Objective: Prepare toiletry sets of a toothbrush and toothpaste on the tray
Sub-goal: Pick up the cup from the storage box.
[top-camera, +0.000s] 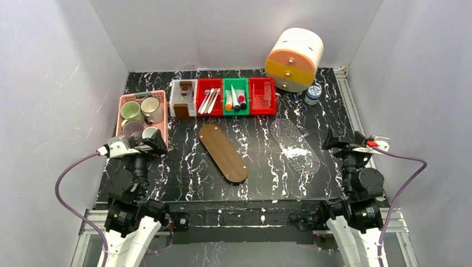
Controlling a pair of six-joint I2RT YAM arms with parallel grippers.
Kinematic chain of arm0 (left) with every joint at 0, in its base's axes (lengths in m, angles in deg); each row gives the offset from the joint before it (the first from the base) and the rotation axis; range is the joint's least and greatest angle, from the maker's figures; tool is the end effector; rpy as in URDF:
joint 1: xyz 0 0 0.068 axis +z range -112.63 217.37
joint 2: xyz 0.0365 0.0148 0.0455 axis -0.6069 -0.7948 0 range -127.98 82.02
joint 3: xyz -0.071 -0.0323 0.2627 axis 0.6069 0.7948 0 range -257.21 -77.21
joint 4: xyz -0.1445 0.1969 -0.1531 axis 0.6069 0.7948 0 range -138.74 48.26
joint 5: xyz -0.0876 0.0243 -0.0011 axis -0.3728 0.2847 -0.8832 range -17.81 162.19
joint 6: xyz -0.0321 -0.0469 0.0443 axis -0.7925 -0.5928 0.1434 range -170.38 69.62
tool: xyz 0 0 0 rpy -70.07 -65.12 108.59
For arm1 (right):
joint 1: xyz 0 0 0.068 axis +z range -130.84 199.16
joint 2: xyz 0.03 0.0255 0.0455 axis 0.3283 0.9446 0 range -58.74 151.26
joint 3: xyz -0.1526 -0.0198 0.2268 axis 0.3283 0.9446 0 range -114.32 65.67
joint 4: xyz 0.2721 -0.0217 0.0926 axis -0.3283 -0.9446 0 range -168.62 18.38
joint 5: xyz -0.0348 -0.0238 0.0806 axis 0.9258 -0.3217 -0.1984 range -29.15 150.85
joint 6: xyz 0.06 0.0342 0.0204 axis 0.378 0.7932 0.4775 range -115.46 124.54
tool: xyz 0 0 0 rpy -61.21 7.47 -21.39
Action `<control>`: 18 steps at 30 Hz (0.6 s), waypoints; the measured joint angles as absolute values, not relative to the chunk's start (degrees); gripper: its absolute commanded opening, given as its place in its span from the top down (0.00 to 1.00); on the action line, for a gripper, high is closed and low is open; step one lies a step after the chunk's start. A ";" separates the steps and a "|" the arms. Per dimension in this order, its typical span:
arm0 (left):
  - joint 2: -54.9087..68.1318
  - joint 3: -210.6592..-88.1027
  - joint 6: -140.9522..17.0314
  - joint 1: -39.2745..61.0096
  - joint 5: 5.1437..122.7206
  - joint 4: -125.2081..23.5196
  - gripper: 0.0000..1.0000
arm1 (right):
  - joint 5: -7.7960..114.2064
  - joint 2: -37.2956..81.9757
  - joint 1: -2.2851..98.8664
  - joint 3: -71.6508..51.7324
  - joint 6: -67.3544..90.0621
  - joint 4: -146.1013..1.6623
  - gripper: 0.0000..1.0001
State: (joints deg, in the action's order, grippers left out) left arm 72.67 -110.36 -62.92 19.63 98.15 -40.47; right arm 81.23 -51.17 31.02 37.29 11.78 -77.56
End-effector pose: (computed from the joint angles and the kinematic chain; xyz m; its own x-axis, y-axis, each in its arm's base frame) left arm 0.1100 -0.0077 0.3561 0.2766 -0.2934 -0.9151 -0.0694 0.9437 -0.3236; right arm 0.1184 0.0037 0.3351 0.2665 0.1767 -0.9475 0.1042 0.9720 0.2106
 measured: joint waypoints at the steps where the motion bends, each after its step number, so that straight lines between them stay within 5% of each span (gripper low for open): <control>1: 72.56 -110.36 -62.92 19.63 98.15 -40.45 0.02 | 81.21 -51.19 31.02 37.29 11.76 -77.56 0.01; 18: 70.34 -110.36 -63.53 19.67 100.51 -39.81 0.02 | 81.07 -52.19 31.02 37.29 11.85 -77.51 0.01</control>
